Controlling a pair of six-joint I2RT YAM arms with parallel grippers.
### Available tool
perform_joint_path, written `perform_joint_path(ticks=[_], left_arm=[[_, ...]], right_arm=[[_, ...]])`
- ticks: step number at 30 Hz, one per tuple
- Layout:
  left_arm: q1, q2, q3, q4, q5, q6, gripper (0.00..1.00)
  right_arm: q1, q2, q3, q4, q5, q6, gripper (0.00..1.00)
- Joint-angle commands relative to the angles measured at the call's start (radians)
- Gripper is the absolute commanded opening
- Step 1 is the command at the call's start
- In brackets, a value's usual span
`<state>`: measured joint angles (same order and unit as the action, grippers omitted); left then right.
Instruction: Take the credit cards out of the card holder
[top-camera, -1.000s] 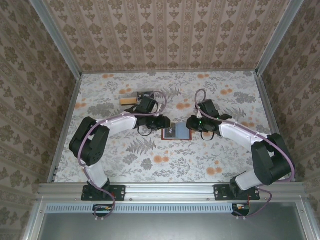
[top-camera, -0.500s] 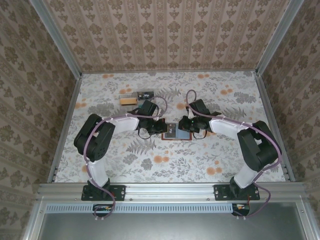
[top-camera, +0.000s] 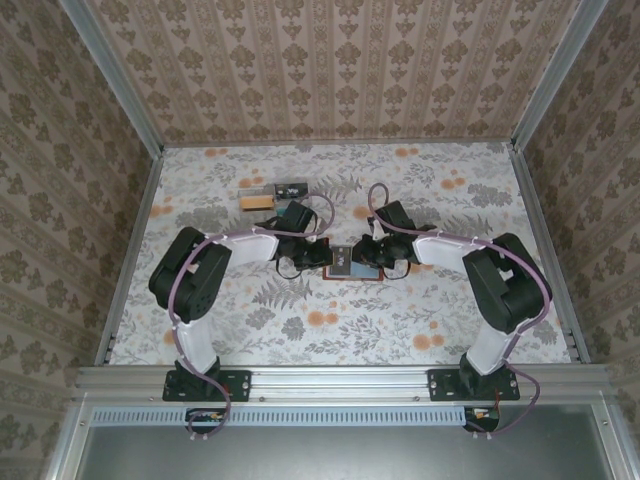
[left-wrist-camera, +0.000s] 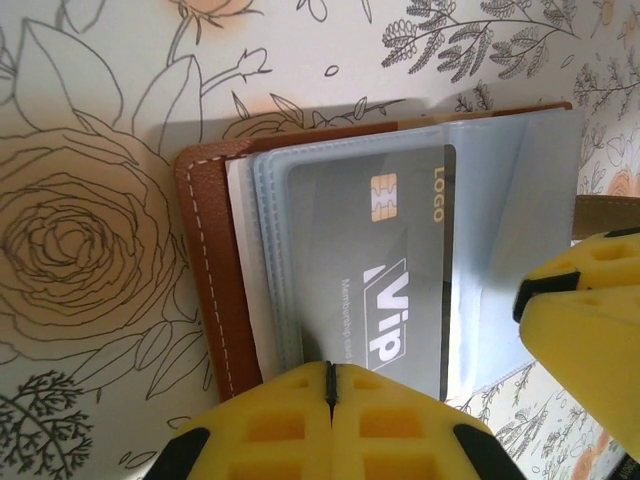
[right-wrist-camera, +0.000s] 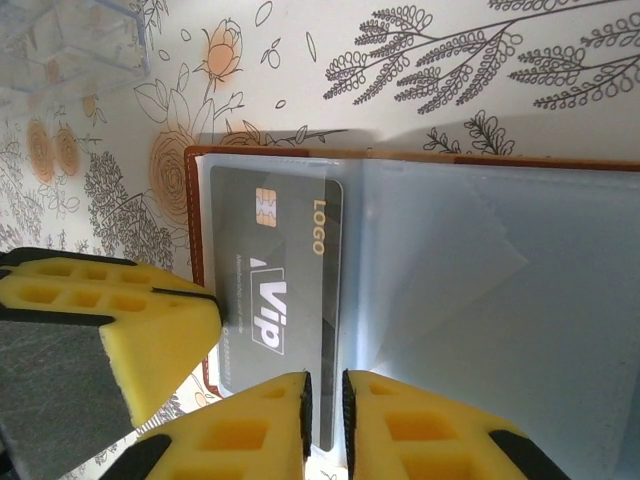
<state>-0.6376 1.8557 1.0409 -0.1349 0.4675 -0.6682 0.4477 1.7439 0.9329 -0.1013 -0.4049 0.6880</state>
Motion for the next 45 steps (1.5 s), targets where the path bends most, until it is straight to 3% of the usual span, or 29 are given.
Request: perform_joint_path(ticks=[1, 23, 27, 31, 45], left_arm=[[0.010, -0.020, -0.008, -0.030, -0.009, 0.025, 0.00], [-0.017, 0.040, -0.004, -0.015, 0.014, 0.006, 0.00], [-0.019, 0.040, -0.001, -0.021, 0.011, 0.007, 0.00], [-0.017, 0.034, 0.000, -0.042, -0.004, 0.013, 0.00], [0.004, 0.043, -0.008, -0.109, -0.051, 0.016, 0.00]], right_arm=[[0.008, 0.030, 0.035, 0.014, -0.028, 0.012, 0.21], [0.011, 0.103, 0.053, 0.046, -0.061, 0.034, 0.20], [0.011, 0.109, 0.055, 0.051, -0.068, 0.039, 0.13], [0.006, 0.094, 0.043, 0.042, -0.053, 0.039, 0.00], [-0.054, 0.025, -0.031, 0.064, -0.062, 0.036, 0.00]])
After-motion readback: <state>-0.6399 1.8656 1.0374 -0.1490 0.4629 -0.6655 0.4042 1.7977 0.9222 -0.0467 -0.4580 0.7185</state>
